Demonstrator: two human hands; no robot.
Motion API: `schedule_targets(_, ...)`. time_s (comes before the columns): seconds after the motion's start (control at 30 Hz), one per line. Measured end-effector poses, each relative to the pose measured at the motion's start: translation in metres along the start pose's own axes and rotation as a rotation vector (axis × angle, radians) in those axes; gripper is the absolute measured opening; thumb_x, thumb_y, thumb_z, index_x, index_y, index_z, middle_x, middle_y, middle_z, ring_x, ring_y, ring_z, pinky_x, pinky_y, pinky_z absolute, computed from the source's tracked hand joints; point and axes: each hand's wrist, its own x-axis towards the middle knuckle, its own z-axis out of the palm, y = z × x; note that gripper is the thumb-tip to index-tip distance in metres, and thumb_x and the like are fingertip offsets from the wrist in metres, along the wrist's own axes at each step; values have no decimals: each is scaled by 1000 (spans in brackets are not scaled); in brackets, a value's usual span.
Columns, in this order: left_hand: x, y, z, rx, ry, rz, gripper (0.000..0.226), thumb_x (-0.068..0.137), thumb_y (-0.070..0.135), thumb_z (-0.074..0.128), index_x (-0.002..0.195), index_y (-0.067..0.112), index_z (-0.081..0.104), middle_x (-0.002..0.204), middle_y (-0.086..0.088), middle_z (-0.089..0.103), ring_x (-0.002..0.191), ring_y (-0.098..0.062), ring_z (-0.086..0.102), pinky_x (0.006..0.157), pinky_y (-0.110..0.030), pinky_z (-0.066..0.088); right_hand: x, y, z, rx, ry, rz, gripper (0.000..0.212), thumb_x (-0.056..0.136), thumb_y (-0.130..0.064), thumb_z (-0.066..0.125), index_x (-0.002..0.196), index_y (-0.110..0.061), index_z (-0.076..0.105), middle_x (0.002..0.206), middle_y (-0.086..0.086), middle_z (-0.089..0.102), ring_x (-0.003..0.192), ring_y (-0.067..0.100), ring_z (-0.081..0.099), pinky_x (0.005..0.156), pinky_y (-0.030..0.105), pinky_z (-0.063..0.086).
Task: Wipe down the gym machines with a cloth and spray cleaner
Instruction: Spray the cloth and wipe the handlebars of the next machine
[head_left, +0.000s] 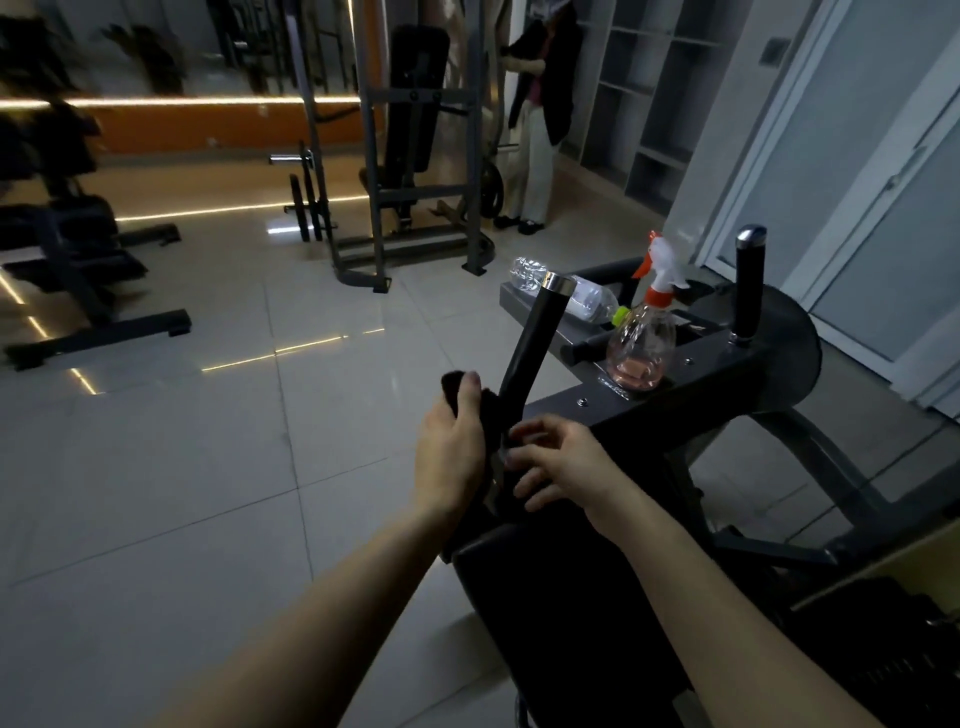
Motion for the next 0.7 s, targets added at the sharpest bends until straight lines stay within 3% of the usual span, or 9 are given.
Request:
schedule_targets(0.07,2,22,8,-340,-129,-220,47,95,47,54,113,5,61,92,-14,68,77,-29,68,62,-37,55,-5,-5,0,-101,-139,-46,26,91,-7,70,115,-6,60,78,8,70,53,21,62,44,29,50)
schedule_targets(0.1,0,31,9,-435,-193,-276,40,96,35,55,121,3,56,97,-15,67,78,-26,68,61,-33,55,-6,-10,-3,-145,-134,-89,21,91,-4,69,111,-3,62,66,5,67,49,20,60,43,29,46)
schedule_targets(0.17,-3,42,4,-391,-261,-229,28,95,12,55,123,7,52,105,-15,66,86,-23,68,66,-32,56,-9,-21,-15,-208,-62,-155,8,89,5,62,89,-1,67,49,-2,56,40,14,50,44,30,40)
schedule_targets(0.23,-1,48,-9,-174,-244,-53,26,94,3,61,117,16,56,112,-13,67,95,-23,70,77,-34,60,-11,-37,-34,-276,-25,-176,18,88,5,64,76,-8,70,52,-2,61,43,9,54,46,28,44)
schedule_targets(0.33,6,55,-26,-10,-89,184,17,90,16,75,102,13,63,100,-13,70,90,-24,73,78,-42,63,-11,-59,-59,-284,99,-272,15,87,2,69,85,-11,76,78,8,76,70,13,70,70,29,58)
schedule_targets(0.47,12,53,-14,-108,232,407,16,98,28,68,98,13,64,95,-12,69,88,-24,72,74,-41,63,4,-72,-48,-262,449,-538,22,86,-2,64,90,-22,73,82,-8,72,75,-3,67,70,12,50)
schedule_targets(0.53,23,47,6,-140,326,402,16,101,35,60,104,19,62,101,-7,66,95,-21,67,86,-48,60,18,-66,-33,-150,465,-572,15,88,-14,63,100,-20,69,98,-1,71,89,3,67,79,18,53)
schedule_targets(0.63,36,31,45,-65,144,363,44,100,49,47,125,16,61,120,-3,64,114,-16,61,105,-44,49,42,-47,-13,50,449,-523,13,93,-18,67,106,-18,62,103,2,69,90,6,68,81,19,54)
schedule_targets(0.7,38,11,61,40,4,395,55,98,61,38,125,18,59,118,0,65,110,-15,62,99,-43,49,53,-32,-6,64,445,-520,13,96,-17,65,107,-13,62,97,-3,70,85,5,68,82,15,51)
